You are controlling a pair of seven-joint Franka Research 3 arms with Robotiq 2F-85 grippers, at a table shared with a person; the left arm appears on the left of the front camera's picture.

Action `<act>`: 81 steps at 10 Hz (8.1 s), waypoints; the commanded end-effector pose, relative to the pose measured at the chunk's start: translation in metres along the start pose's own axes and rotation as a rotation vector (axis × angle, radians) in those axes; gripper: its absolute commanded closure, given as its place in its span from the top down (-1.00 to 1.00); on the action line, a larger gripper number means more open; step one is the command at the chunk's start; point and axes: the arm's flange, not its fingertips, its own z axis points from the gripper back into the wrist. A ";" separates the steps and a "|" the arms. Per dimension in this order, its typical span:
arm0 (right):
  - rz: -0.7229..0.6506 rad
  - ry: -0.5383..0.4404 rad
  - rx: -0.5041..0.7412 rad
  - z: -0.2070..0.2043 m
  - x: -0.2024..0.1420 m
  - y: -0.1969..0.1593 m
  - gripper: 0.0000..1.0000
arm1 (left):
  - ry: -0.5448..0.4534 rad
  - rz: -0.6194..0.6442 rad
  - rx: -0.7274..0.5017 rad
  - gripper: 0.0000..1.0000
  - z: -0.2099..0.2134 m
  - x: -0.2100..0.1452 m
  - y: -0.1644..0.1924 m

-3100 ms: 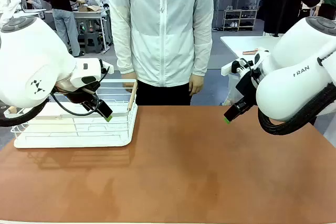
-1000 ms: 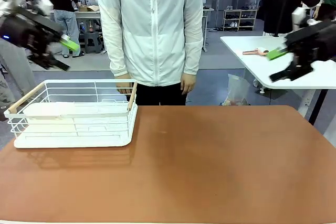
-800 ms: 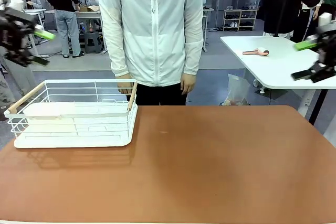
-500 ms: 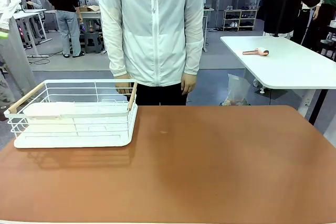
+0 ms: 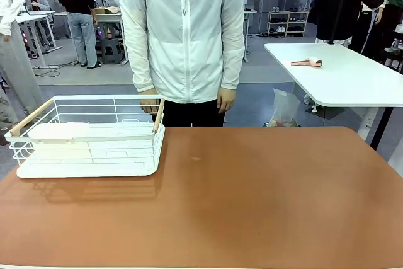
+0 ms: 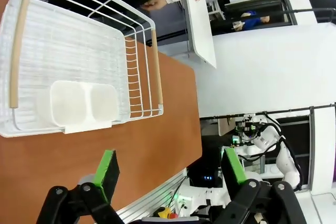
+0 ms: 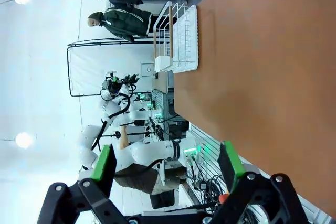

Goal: Clean the table.
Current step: Pick up the Lint Roller when the human hands it over.

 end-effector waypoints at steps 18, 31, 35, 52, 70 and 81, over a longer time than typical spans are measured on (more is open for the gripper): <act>0.000 0.000 0.000 0.000 0.000 0.000 1.00 | 0.000 0.000 0.000 1.00 0.000 0.000 0.000; 0.000 0.000 0.000 0.000 0.000 0.000 1.00 | 0.000 0.000 0.000 1.00 0.000 0.000 0.000; 0.000 0.000 0.000 0.000 0.000 0.000 1.00 | 0.000 0.000 0.000 1.00 0.000 0.000 0.000; -0.256 -0.103 -0.163 -0.032 -0.013 0.070 1.00 | 0.000 0.000 0.000 1.00 0.000 0.000 0.000; -0.298 -0.452 -0.323 -0.248 -0.043 0.126 1.00 | 0.000 0.000 0.000 1.00 0.000 0.000 0.000; -0.298 -0.495 -0.333 -0.274 -0.020 0.115 1.00 | 0.000 0.000 0.000 1.00 0.000 0.000 0.000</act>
